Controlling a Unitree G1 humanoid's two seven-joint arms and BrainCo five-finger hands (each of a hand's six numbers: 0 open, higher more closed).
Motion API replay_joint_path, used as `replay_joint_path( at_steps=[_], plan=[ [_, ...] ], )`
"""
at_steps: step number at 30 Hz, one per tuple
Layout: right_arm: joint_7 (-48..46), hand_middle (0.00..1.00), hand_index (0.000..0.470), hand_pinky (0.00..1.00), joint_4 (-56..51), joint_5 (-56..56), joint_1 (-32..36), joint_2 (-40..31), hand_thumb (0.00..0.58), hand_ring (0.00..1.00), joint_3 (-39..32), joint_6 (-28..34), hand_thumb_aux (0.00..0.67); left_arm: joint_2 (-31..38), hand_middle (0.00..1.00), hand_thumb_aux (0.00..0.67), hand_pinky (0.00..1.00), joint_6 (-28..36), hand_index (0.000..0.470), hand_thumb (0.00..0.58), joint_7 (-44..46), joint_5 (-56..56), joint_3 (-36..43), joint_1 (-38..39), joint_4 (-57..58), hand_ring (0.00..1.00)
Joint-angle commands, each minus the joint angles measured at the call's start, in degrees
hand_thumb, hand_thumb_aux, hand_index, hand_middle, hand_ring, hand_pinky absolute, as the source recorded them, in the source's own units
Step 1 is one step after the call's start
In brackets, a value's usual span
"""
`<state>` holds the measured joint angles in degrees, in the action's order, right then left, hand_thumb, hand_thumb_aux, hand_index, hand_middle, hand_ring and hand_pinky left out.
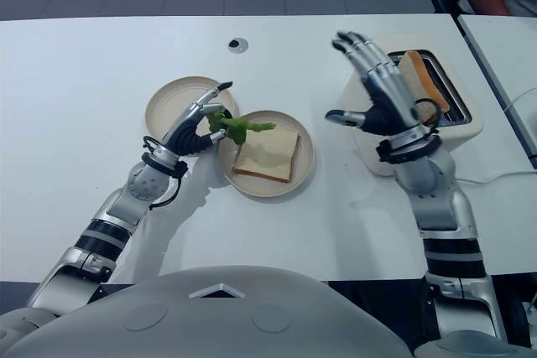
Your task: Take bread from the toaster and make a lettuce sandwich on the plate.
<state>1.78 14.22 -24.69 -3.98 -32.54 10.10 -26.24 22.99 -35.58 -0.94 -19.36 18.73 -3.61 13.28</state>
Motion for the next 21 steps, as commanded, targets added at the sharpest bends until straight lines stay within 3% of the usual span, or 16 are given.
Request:
replay_joint_path(
  at_steps=[1, 2, 3, 7, 9, 11, 13, 14, 16, 17, 18, 19, 21],
  plan=[
    [0.5, 0.00, 0.000, 0.00, 2.7, 0.6, -2.3, -1.0, 0.000, 0.00, 7.3, 2.1, 0.000, -2.4, 0.00, 0.402, 0.00, 1.6, 0.282, 0.487, 2.2, -3.9, 3.3, -1.0, 3.5, 0.00],
    [0.6, 0.00, 0.000, 0.00, 3.0, 0.1, -2.8, -1.0, 0.000, 0.00, 8.8, 2.7, 0.000, -3.4, 0.00, 0.389, 0.00, 1.8, 0.273, 0.478, 1.5, -5.4, 3.9, -1.9, 5.9, 0.00],
    [1.0, 0.00, 0.000, 0.00, 2.8, -0.8, -3.1, -1.1, 0.000, 0.00, 10.0, 2.9, 0.000, -4.3, 0.00, 0.326, 0.00, 2.0, 0.229, 0.427, 0.4, -6.9, 4.3, -2.7, 8.2, 0.00],
    [3.3, 0.00, 0.000, 0.00, 0.4, -5.8, -5.4, -1.9, 0.000, 0.00, 14.0, 4.2, 0.000, -7.8, 0.00, 0.294, 0.00, 0.9, 0.206, 0.398, -6.5, -10.9, 4.4, -5.5, 15.4, 0.00],
    [4.1, 0.00, 0.000, 0.00, -1.3, -9.2, -6.8, -2.4, 0.000, 0.00, 14.8, 5.8, 0.000, -8.9, 0.00, 0.113, 0.00, -0.1, 0.079, 0.179, -8.8, -12.2, 5.0, -6.1, 17.8, 0.00],
    [4.1, 0.00, 0.000, 0.00, -3.4, -11.4, -7.8, -3.0, 0.000, 0.00, 14.9, 7.9, 0.000, -9.1, 0.00, 0.045, 0.00, -0.8, 0.031, 0.075, -10.6, -13.7, 5.4, -6.3, 19.0, 0.00],
    [2.7, 0.00, 0.000, 0.00, -6.7, -14.1, -8.3, -3.9, 0.000, 0.00, 13.3, 11.1, 0.000, -8.9, 0.00, 0.045, 0.00, -1.0, 0.031, 0.075, -12.2, -14.8, 5.5, -6.1, 19.4, 0.00],
    [2.1, 0.00, 0.000, 0.00, -8.7, -15.7, -8.2, -4.5, 0.000, 0.00, 12.0, 12.7, 0.000, -8.9, 0.00, 0.000, 0.00, -1.1, 0.000, 0.000, -12.9, -15.2, 5.5, -6.1, 19.5, 0.00],
    [1.0, 0.00, 0.000, 0.00, -11.8, -18.0, -8.4, -5.2, 0.000, 0.00, 9.7, 15.2, 0.000, -8.9, 0.00, 0.000, 0.00, -2.0, 0.000, 0.000, -14.4, -15.5, 5.1, -6.0, 18.3, 0.00],
    [0.4, 0.16, 0.015, 0.16, -11.9, -18.1, -8.6, -5.4, 0.036, 0.16, 9.1, 15.7, 0.021, -8.7, 0.00, 0.000, 0.00, -2.7, 0.000, 0.000, -15.5, -15.4, 4.5, -5.7, 16.9, 0.00],
    [0.5, 0.80, 0.264, 0.80, -11.0, -17.3, -8.6, -5.2, 0.468, 0.80, 9.2, 15.8, 0.376, -8.5, 0.00, 0.000, 0.00, -3.5, 0.000, 0.000, -16.7, -15.0, 3.5, -5.3, 15.1, 0.00],
    [0.9, 1.00, 0.470, 1.00, -9.5, -16.0, -8.4, -5.1, 0.580, 1.00, 9.5, 15.4, 0.670, -8.4, 0.00, 0.000, 0.00, -4.5, 0.000, 0.000, -18.2, -14.3, 2.0, -4.7, 13.0, 0.00],
    [3.5, 1.00, 0.470, 1.00, -5.8, -12.9, -6.9, -4.4, 0.580, 1.00, 11.0, 13.2, 0.670, -8.6, 0.00, 0.000, 0.00, -6.6, 0.000, 0.000, -21.1, -11.2, -2.3, -2.9, 7.6, 0.00]
  ],
)
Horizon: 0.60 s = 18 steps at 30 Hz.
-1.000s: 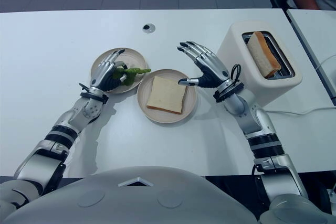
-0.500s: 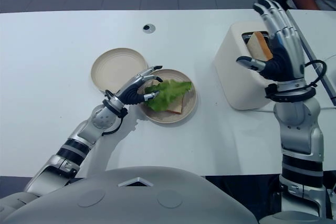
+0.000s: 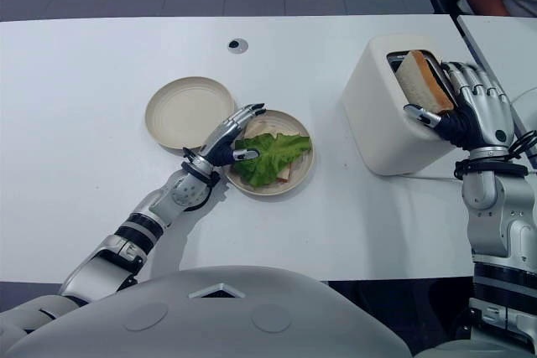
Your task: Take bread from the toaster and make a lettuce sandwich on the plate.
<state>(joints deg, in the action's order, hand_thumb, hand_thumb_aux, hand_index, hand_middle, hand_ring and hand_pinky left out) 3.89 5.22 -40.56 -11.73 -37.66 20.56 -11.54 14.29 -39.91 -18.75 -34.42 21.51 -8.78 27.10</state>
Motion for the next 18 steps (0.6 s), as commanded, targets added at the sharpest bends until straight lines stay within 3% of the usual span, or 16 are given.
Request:
replay_joint_path(
  at_steps=[1, 4, 7, 9, 11, 15, 18],
  plan=[
    [3.3, 1.00, 0.470, 1.00, 5.1, 4.4, 2.1, 1.3, 0.580, 1.00, 1.9, -2.2, 0.670, -0.3, 0.00, 0.000, 0.00, -3.3, 0.000, 0.000, -4.3, 6.2, -7.4, 3.6, -9.1, 0.00],
    [9.8, 1.00, 0.470, 1.00, 9.2, 8.0, 5.0, 3.0, 0.580, 1.00, 6.0, -5.5, 0.670, -1.2, 0.00, 0.000, 0.00, -5.2, 0.000, 0.000, -5.5, 9.8, -11.1, 6.4, -14.1, 0.00],
    [15.7, 1.00, 0.470, 1.00, 17.3, 12.3, 7.9, 6.3, 0.580, 1.00, 7.9, -12.8, 0.670, -1.8, 0.00, 0.000, 0.00, -6.2, 0.000, 0.000, -5.1, 11.0, -12.7, 8.4, -16.4, 0.00],
    [14.9, 1.00, 0.470, 1.00, 20.1, 15.5, 9.2, 9.0, 0.580, 1.00, 2.0, -17.0, 0.670, -2.1, 0.00, 0.000, 0.00, -6.9, 0.000, 0.000, -4.7, 11.4, -13.5, 9.3, -17.3, 0.00],
    [9.7, 1.00, 0.470, 1.00, 18.3, 20.8, 10.1, 12.1, 0.580, 1.00, -8.1, -18.1, 0.670, -2.1, 0.00, 0.000, 0.00, -8.1, 0.000, 0.000, -4.3, 11.5, -14.4, 9.8, -18.3, 0.00],
    [-8.4, 1.00, 0.470, 1.00, 9.5, 34.6, 11.6, 16.8, 0.580, 1.00, -27.2, -11.3, 0.670, -1.8, 0.00, 0.000, 0.00, -10.5, 0.000, 0.000, -3.7, 10.9, -16.1, 11.1, -21.6, 0.00],
    [-20.4, 1.00, 0.470, 1.00, -0.1, 42.1, 12.7, 16.9, 0.580, 1.00, -31.6, -6.1, 0.670, -1.0, 0.00, 0.000, 0.00, -11.8, 0.000, 0.000, -2.1, 10.2, -16.5, 12.0, -23.5, 0.00]
  ],
)
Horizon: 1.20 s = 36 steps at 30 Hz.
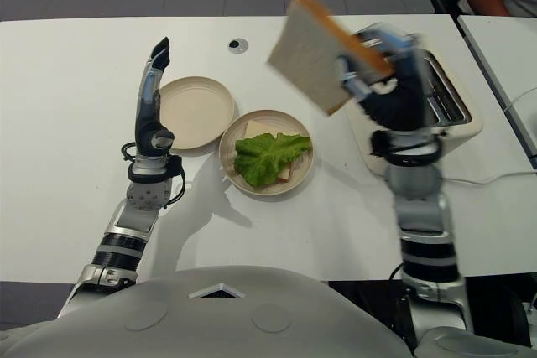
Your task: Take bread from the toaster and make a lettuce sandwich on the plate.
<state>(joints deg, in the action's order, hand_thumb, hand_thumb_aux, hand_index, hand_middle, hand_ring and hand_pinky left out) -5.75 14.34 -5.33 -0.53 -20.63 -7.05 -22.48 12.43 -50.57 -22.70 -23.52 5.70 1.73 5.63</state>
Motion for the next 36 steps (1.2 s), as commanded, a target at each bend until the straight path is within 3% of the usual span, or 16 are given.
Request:
replay_joint_path(
  at_steps=[1, 7, 11, 13, 14, 15, 16, 19, 20, 25, 26, 27, 28, 29, 30, 36],
  plan=[
    [-13.0, 1.00, 0.470, 1.00, -13.1, 7.4, 2.3, -0.5, 0.580, 1.00, -4.0, 5.4, 0.670, 1.2, 0.00, 0.000, 0.00, -1.5, 0.000, 0.000, 2.9, -1.0, -0.4, 1.8, -2.5, 0.00],
    [-13.1, 1.00, 0.470, 1.00, -37.3, -4.3, 11.0, -1.6, 0.580, 1.00, -7.2, 0.3, 0.670, 4.1, 0.00, 0.000, 0.00, -0.9, 0.000, 0.000, 12.0, -10.9, 8.3, 1.2, 3.4, 0.00],
    [-8.0, 1.00, 0.470, 1.00, -40.0, -9.7, 12.2, -1.2, 0.580, 1.00, -7.1, -3.6, 0.670, 6.5, 0.00, 0.005, 0.00, 3.6, 0.004, 0.009, 17.8, -20.8, 16.7, -1.5, 14.9, 0.00],
    [-6.7, 1.00, 0.470, 1.00, -40.0, -12.2, 11.7, -1.0, 0.580, 1.00, -8.2, -4.3, 0.670, 6.9, 0.00, 0.139, 0.00, 6.1, 0.098, 0.216, 19.3, -24.6, 20.6, -3.9, 20.9, 0.00],
    [-5.8, 1.00, 0.420, 1.00, -39.6, -13.4, 11.4, -0.9, 0.573, 1.00, -8.5, -4.5, 0.599, 6.9, 0.00, 0.202, 0.00, 7.2, 0.142, 0.297, 20.0, -25.7, 22.1, -4.9, 23.4, 0.00],
    [-4.7, 0.30, 0.037, 0.30, -39.3, -14.3, 11.2, -0.7, 0.087, 0.30, -8.5, -4.8, 0.053, 7.1, 0.00, 0.226, 0.00, 7.9, 0.159, 0.325, 20.5, -26.3, 23.5, -5.5, 25.2, 0.00],
    [-3.1, 0.00, 0.000, 0.00, -38.7, -15.0, 11.2, -0.7, 0.000, 0.00, -7.8, -4.9, 0.000, 7.4, 0.00, 0.302, 0.00, 8.4, 0.212, 0.405, 20.6, -26.2, 24.1, -5.8, 26.2, 0.00],
    [12.3, 0.00, 0.000, 0.00, -33.9, -16.6, 12.7, -1.3, 0.000, 0.00, 2.5, -6.7, 0.000, 9.7, 0.00, 0.113, 0.00, 8.4, 0.079, 0.179, 19.4, -24.3, 23.7, -5.5, 25.5, 0.00],
    [17.2, 0.00, 0.000, 0.00, -30.7, -16.7, 12.4, -0.8, 0.000, 0.00, 6.3, -6.9, 0.000, 9.9, 0.00, 0.000, 0.00, 7.4, 0.000, 0.000, 16.9, -23.5, 22.4, -5.5, 23.9, 0.00],
    [12.0, 0.00, 0.000, 0.00, -20.4, -16.0, 4.2, 0.6, 0.000, 0.00, 0.4, -10.6, 0.000, 3.5, 0.00, 0.005, 0.00, -3.3, 0.004, 0.009, 10.4, 1.5, 16.9, -3.7, 9.9, 0.00],
    [9.3, 0.35, 0.000, 0.35, -19.1, -13.8, 2.4, 0.3, 0.000, 0.35, -1.2, -11.2, 0.000, 3.6, 0.06, 0.005, 0.06, -4.0, 0.004, 0.009, 12.9, 10.3, 18.7, -2.9, 6.7, 0.06],
    [6.3, 1.00, 0.011, 1.00, -17.4, -10.7, 0.7, 0.0, 0.027, 1.00, -2.5, -11.2, 0.016, 4.6, 0.51, 0.126, 0.51, -4.0, 0.088, 0.198, 15.5, 18.1, 20.5, -2.0, 3.1, 0.51],
    [2.5, 1.00, 0.238, 1.00, -15.7, -6.6, -1.1, -0.7, 0.438, 1.00, -4.0, -11.2, 0.339, 6.6, 1.00, 0.250, 1.00, -3.7, 0.175, 0.352, 18.3, 25.4, 22.5, -1.0, -1.2, 1.00],
    [-1.3, 1.00, 0.470, 1.00, -14.3, -2.5, -2.7, -1.4, 0.580, 1.00, -5.5, -11.1, 0.670, 9.2, 1.00, 0.518, 1.00, -3.2, 0.363, 0.550, 21.1, 31.5, 23.9, 0.0, -5.3, 1.00],
    [-4.9, 1.00, 0.470, 1.00, -12.8, 1.3, -4.4, -2.5, 0.580, 1.00, -7.2, -11.5, 0.670, 12.6, 1.00, 0.670, 1.00, -2.8, 0.470, 0.580, 24.0, 35.6, 24.4, 1.2, -8.6, 1.00],
    [-26.7, 1.00, 0.470, 1.00, -10.5, 7.6, -12.6, -11.7, 0.580, 1.00, -21.3, -17.3, 0.670, 28.7, 1.00, 0.670, 1.00, 5.0, 0.470, 0.580, 41.8, 29.5, 22.5, 8.4, -1.7, 1.00]
  ],
)
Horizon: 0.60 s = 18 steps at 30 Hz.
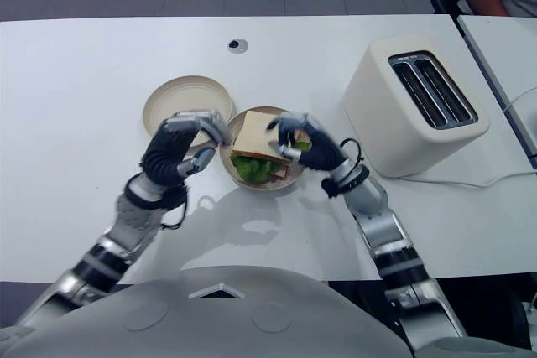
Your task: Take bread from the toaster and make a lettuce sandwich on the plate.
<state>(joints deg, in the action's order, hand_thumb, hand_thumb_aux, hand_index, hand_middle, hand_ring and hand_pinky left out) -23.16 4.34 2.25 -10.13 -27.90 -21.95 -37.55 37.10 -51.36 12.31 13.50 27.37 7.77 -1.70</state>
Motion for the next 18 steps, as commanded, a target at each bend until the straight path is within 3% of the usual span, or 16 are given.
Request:
replay_joint_path(
  at_steps=[1, 6, 9, 12, 14, 16, 18],
  plan=[
    [-11.8, 1.00, 0.470, 1.00, -1.3, -0.7, -3.6, -5.4, 0.580, 1.00, -8.0, -2.7, 0.670, 3.8, 1.00, 0.670, 1.00, 8.2, 0.470, 0.580, 8.9, -11.9, 2.8, 2.4, 8.3, 1.00],
    [-12.5, 1.00, 0.470, 1.00, -9.5, -9.3, -1.6, -4.2, 0.580, 1.00, -9.0, -3.0, 0.670, -9.1, 1.00, 0.670, 1.00, 13.2, 0.470, 0.580, 9.6, -25.4, 8.8, -2.0, 17.4, 1.00],
    [-1.5, 1.00, 0.470, 1.00, -16.1, -19.1, 3.0, 0.1, 0.580, 1.00, -4.8, 1.2, 0.670, -17.5, 1.00, 0.670, 1.00, 17.5, 0.470, 0.580, -1.9, -37.0, 8.6, -8.9, 26.8, 1.00],
    [17.8, 1.00, 0.470, 1.00, -26.0, -31.6, 9.9, 3.0, 0.580, 1.00, -0.4, 9.9, 0.670, -23.2, 1.00, 0.670, 1.00, 22.7, 0.470, 0.580, -17.8, -45.7, 7.9, -16.3, 38.5, 1.00],
    [25.9, 1.00, 0.470, 1.00, -29.6, -35.6, 12.1, 4.2, 0.580, 1.00, 1.1, 13.4, 0.670, -24.9, 1.00, 0.670, 1.00, 23.2, 0.470, 0.580, -25.6, -47.7, 6.5, -18.9, 43.3, 1.00],
    [29.6, 1.00, 0.470, 1.00, -32.0, -36.8, 13.4, 5.3, 0.580, 1.00, 1.4, 13.9, 0.670, -26.1, 1.00, 0.670, 1.00, 18.9, 0.470, 0.580, -29.1, -46.2, 5.0, -19.3, 45.6, 1.00],
    [31.0, 1.00, 0.470, 1.00, -32.3, -35.0, 13.4, 6.7, 0.580, 1.00, 1.8, 10.7, 0.670, -27.1, 1.00, 0.483, 1.00, 10.0, 0.339, 0.535, -29.4, -42.9, 4.2, -18.1, 44.4, 1.00]
  ],
)
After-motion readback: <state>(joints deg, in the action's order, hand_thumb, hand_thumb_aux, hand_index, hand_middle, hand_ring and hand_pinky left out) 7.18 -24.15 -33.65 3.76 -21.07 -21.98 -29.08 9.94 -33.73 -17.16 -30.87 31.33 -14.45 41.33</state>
